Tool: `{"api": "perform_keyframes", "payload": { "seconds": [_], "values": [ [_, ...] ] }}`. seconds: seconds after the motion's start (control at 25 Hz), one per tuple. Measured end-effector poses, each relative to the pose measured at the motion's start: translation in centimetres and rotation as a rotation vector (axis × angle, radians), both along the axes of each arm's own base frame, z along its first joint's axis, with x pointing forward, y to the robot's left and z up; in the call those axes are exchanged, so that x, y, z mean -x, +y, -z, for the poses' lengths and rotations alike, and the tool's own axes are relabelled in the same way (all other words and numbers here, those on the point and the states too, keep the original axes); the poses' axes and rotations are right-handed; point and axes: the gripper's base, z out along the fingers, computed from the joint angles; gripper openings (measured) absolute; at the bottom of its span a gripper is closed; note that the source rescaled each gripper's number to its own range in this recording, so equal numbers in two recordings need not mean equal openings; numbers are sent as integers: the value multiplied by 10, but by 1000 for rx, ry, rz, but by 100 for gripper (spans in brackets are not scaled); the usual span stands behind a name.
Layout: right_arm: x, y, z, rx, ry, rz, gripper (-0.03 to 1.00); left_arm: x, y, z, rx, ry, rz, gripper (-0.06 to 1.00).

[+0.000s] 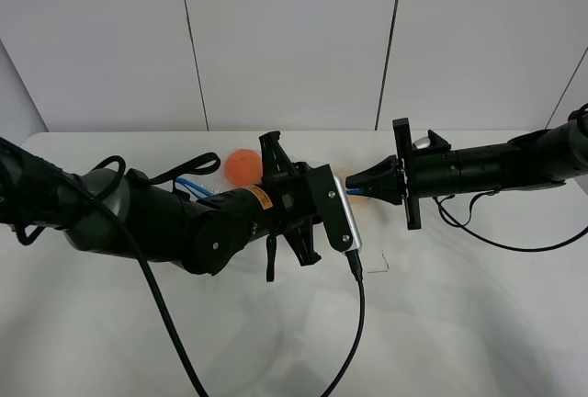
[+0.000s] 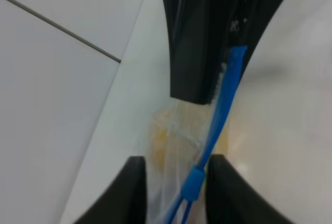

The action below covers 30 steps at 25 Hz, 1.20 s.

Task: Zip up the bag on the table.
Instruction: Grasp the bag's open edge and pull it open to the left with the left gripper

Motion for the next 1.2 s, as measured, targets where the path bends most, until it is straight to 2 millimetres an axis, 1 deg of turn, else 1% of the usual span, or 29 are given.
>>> {"api": "perform_keyframes", "payload": {
  "seconds": [0.12,0.32,0.36,0.48,0.52,0.72,0.96,1.08,1.2],
  "values": [
    [0,0,0,-2,1,3,0,0,0,0,-1,-1,0,28],
    [0,0,0,-3,1,4,0,0,0,0,-12,-7,4,24],
    [0,0,0,-3,1,5,0,0,0,0,-14,-6,4,21],
    [0,0,0,-4,1,5,0,0,0,1,-18,-2,6,3],
    [0,0,0,-5,1,6,0,0,0,1,-20,-2,7,0],
    [0,0,0,-5,1,6,0,0,0,1,-24,-5,8,0],
    [-1,0,-1,-7,1,9,0,-4,4,1,-83,-51,12,0],
    [-1,0,-1,-13,2,18,0,-8,10,1,-109,-69,4,0],
    [-2,0,-1,-13,2,22,0,-12,23,3,-139,-75,-19,0]
  ]
}}
